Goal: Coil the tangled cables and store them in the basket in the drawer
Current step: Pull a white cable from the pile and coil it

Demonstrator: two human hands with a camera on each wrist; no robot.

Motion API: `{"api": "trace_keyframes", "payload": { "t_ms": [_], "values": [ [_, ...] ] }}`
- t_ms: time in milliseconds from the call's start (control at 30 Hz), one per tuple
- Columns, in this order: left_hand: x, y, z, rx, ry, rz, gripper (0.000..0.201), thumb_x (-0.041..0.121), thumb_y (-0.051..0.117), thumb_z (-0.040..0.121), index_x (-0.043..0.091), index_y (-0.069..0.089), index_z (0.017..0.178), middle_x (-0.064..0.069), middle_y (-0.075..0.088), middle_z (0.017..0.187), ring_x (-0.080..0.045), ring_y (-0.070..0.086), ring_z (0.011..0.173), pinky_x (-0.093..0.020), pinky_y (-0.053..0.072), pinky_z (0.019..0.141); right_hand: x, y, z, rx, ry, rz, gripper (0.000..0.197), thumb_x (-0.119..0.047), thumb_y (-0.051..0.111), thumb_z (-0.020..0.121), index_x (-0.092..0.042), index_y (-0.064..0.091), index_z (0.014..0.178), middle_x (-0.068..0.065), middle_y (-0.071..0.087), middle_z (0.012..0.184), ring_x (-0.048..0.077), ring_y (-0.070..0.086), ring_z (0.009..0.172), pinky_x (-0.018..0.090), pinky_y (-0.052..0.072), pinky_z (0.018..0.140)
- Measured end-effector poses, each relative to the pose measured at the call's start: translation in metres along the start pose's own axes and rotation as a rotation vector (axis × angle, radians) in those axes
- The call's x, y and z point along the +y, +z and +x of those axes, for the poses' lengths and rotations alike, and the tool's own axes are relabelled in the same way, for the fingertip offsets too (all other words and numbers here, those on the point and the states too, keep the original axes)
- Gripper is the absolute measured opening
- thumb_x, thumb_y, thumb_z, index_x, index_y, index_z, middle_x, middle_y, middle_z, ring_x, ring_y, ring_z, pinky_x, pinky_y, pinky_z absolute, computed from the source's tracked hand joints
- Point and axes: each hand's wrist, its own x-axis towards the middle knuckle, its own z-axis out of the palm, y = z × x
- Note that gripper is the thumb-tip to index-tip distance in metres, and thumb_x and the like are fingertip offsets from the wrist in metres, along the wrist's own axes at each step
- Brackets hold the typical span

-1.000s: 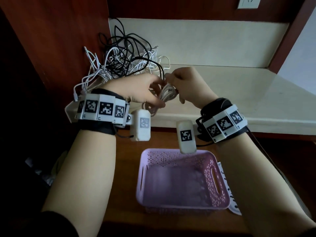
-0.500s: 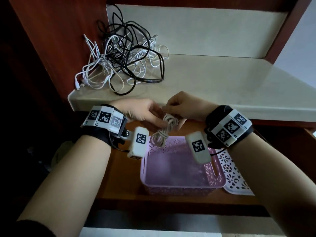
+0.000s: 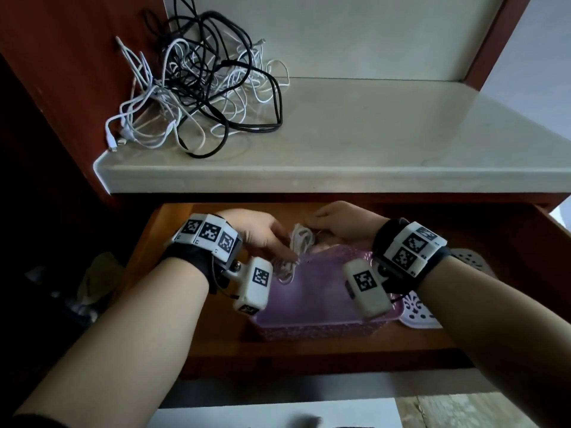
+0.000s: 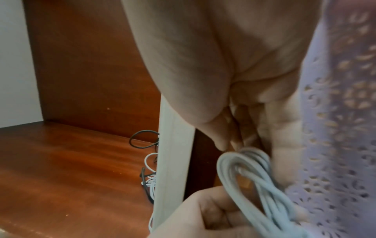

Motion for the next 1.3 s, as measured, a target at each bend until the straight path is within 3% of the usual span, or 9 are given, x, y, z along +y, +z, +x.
{"api": "trace_keyframes", "payload": {
  "t_ms": [233, 400, 633, 733, 800, 900, 1067, 1200, 1300],
  "values": [
    [-0.002, 0.012, 0.007, -0.028, -0.116, 0.011, 0.032, 0.033, 0.081, 0.073, 0.007, 0.074, 0.090, -0.011, 0.068, 0.081, -0.025, 0.055, 0.076, -0.032, 0.045, 0.064, 0.011, 0.008, -0.005, -0.232, 0.237, -0.107, 0.031, -0.022, 0.060, 0.092, 0.003, 0.062, 0.110, 0.021, 0.068, 0.106, 0.029, 0.068, 0.084, 0.037, 0.058, 0.080],
    [-0.005, 0.020, 0.011, -0.051, -0.188, 0.070, 0.025, 0.025, 0.080, 0.074, 0.006, 0.075, 0.091, -0.020, 0.072, 0.096, -0.029, 0.064, 0.084, -0.046, 0.051, 0.089, 0.030, 0.022, 0.005, -0.259, 0.252, -0.036, 0.013, -0.006, 0.056, 0.092, 0.001, 0.060, 0.103, 0.022, 0.064, 0.102, 0.023, 0.065, 0.081, 0.033, 0.055, 0.084],
    [-0.009, 0.021, 0.015, 0.056, -0.270, 0.268, 0.012, 0.012, 0.068, 0.081, 0.003, 0.071, 0.087, -0.005, 0.069, 0.067, -0.015, 0.061, 0.051, -0.027, 0.049, 0.049, 0.050, 0.045, 0.019, -0.177, 0.307, 0.039, 0.016, -0.009, 0.060, 0.091, 0.006, 0.062, 0.094, 0.008, 0.069, 0.070, 0.010, 0.064, 0.053, 0.017, 0.048, 0.044],
    [-0.009, 0.017, 0.013, 0.122, -0.263, 0.155, 0.004, 0.006, 0.062, 0.087, 0.005, 0.063, 0.084, -0.004, 0.066, 0.070, -0.019, 0.065, 0.068, -0.033, 0.057, 0.071, 0.056, 0.050, 0.024, -0.179, 0.313, -0.048, 0.015, -0.014, 0.066, 0.088, -0.001, 0.063, 0.081, 0.013, 0.070, 0.073, 0.019, 0.065, 0.062, 0.023, 0.050, 0.053],
    [-0.011, 0.007, 0.010, 0.181, -0.257, 0.070, 0.008, 0.006, 0.061, 0.088, 0.004, 0.062, 0.081, -0.002, 0.067, 0.062, -0.016, 0.066, 0.061, -0.027, 0.057, 0.066, 0.057, 0.052, 0.025, -0.181, 0.301, -0.097, 0.016, -0.014, 0.069, 0.086, 0.001, 0.064, 0.086, 0.022, 0.070, 0.088, 0.025, 0.065, 0.073, 0.033, 0.054, 0.072],
    [-0.019, -0.009, 0.000, 0.289, -0.273, 0.018, 0.018, 0.012, 0.062, 0.091, -0.005, 0.065, 0.085, -0.008, 0.068, 0.063, -0.016, 0.062, 0.059, -0.028, 0.055, 0.072, 0.056, 0.059, 0.028, -0.132, 0.272, -0.105, 0.007, -0.007, 0.065, 0.087, -0.003, 0.061, 0.085, 0.015, 0.065, 0.075, 0.014, 0.062, 0.051, 0.020, 0.050, 0.047],
    [-0.038, -0.018, -0.003, 0.290, -0.322, 0.018, 0.021, 0.014, 0.067, 0.089, -0.006, 0.066, 0.086, -0.011, 0.070, 0.063, -0.020, 0.068, 0.065, -0.032, 0.058, 0.073, 0.059, 0.071, 0.035, -0.150, 0.261, -0.045, 0.010, -0.001, 0.062, 0.088, -0.003, 0.059, 0.098, 0.015, 0.063, 0.077, 0.015, 0.064, 0.053, 0.025, 0.053, 0.047],
    [-0.047, -0.017, -0.001, 0.210, -0.301, -0.032, 0.019, 0.015, 0.062, 0.092, -0.003, 0.062, 0.086, -0.010, 0.068, 0.058, -0.019, 0.068, 0.053, -0.019, 0.043, 0.044, 0.054, 0.071, 0.030, -0.105, 0.268, -0.118, 0.008, -0.008, 0.064, 0.088, -0.008, 0.059, 0.083, 0.009, 0.062, 0.067, 0.010, 0.061, 0.043, 0.024, 0.052, 0.043],
    [-0.048, -0.015, 0.000, 0.247, -0.278, -0.050, 0.024, 0.015, 0.066, 0.088, -0.008, 0.065, 0.094, -0.019, 0.072, 0.078, -0.035, 0.070, 0.090, -0.035, 0.054, 0.070, 0.047, 0.064, 0.028, -0.154, 0.337, -0.411, 0.028, -0.036, 0.063, 0.090, -0.012, 0.060, 0.074, 0.004, 0.061, 0.065, 0.009, 0.056, 0.043, 0.020, 0.048, 0.047]
  ]
}}
